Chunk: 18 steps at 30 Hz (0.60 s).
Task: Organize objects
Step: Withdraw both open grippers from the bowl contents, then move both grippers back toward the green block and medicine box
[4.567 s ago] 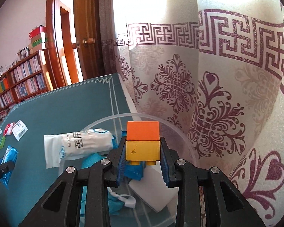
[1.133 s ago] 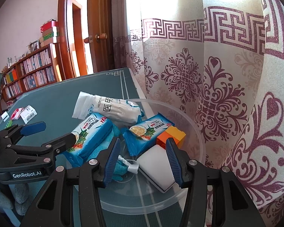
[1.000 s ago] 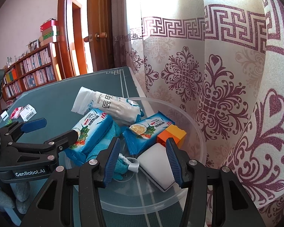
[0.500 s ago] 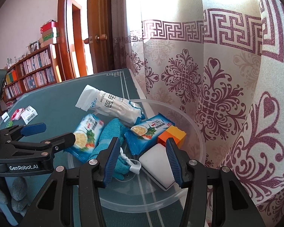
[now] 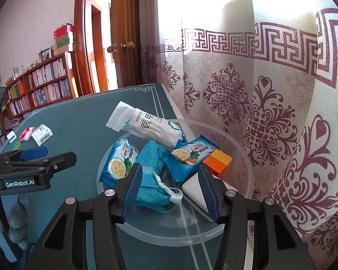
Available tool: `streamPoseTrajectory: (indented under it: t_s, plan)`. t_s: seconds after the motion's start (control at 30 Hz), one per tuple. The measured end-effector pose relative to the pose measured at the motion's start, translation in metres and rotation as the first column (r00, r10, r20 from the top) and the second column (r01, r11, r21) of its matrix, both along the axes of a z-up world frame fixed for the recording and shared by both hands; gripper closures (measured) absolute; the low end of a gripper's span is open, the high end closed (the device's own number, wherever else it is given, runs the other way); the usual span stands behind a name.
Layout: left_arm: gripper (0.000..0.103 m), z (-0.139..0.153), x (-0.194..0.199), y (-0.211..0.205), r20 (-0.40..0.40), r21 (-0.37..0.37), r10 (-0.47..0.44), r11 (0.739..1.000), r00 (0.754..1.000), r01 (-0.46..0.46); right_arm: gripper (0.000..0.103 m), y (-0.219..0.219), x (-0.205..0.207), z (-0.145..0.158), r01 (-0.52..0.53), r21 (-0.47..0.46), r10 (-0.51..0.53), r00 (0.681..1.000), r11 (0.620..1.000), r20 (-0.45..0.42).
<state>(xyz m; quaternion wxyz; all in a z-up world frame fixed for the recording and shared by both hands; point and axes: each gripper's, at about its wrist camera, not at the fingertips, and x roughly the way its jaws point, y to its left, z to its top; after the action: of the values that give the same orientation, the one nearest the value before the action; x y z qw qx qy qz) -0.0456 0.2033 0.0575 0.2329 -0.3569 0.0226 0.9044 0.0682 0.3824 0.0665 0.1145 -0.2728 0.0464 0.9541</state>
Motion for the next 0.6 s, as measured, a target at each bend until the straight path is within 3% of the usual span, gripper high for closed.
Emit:
streamPoseTrajectory:
  t_s: [0.17,0.3,0.6]
  plan:
    - [0.001,-0.002,-0.005,-0.02,0.005,-0.002,0.041,0.999,0.999,-0.041,0.043,-0.015,-0.006,0.001,-0.034,0.005,0.034,0.999,0.999,0.001]
    - [0.001,-0.003,-0.01,-0.035,0.003,-0.002,0.08,0.997,0.997,-0.08,0.033,-0.032,-0.014,0.001,-0.083,0.009,0.083,0.997,0.997,0.006]
    - [0.001,-0.007,-0.021,-0.079,0.011,-0.012,0.173,0.985,0.985,-0.173,0.032,-0.087,-0.032,-0.007,-0.247,0.048,0.244,0.968,0.968,0.049]
